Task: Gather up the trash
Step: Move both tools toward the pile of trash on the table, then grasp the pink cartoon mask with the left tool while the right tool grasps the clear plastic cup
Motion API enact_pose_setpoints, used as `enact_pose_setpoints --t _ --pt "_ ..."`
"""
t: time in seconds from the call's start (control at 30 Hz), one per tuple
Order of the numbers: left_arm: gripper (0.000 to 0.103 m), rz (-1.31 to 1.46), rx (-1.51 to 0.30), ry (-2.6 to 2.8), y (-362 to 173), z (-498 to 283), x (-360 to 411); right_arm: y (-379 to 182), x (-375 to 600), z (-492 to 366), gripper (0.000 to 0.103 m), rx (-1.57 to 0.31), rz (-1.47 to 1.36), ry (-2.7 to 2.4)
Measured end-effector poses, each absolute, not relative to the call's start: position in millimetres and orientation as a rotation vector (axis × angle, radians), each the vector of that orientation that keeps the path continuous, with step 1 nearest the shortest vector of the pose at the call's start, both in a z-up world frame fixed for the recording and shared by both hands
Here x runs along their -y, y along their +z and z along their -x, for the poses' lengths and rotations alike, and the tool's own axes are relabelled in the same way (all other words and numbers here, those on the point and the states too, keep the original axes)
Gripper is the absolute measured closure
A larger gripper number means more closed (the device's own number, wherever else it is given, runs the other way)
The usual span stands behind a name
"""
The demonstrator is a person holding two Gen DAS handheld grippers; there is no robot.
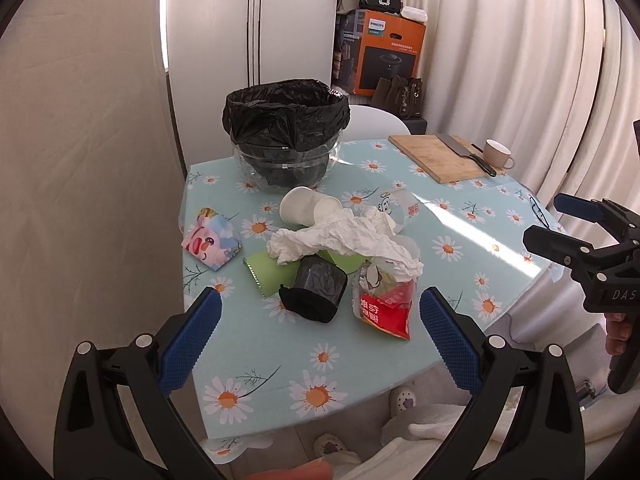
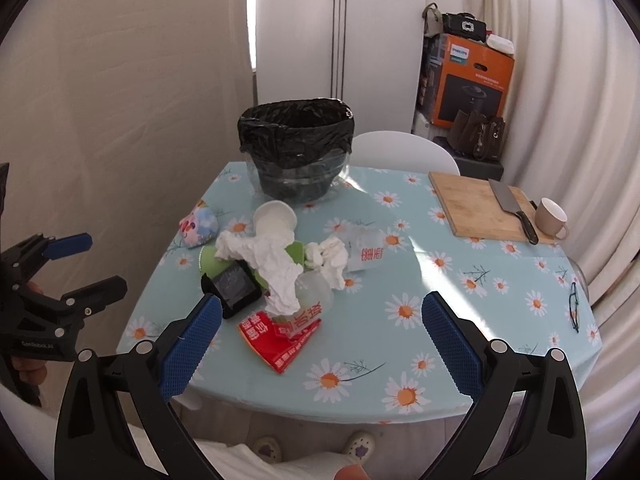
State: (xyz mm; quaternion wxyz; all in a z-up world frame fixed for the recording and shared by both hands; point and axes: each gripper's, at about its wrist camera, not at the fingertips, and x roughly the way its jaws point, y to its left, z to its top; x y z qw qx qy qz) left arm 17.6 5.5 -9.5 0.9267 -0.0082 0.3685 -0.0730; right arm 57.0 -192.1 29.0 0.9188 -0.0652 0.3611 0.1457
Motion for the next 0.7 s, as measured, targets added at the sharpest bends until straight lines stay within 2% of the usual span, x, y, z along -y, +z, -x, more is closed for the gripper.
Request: enact_pose_setpoints --t 0.43,0.7 --pt "0.006 0.131 -0.876 -0.131 -25 -76 -7 20 214 -118 0.008 -0.799 0.147 0.332" --pt "0.006 0.074 -0.915 -0.047 -25 -101 -1 -4 216 -169 0.008 -0.868 0.139 0.398"
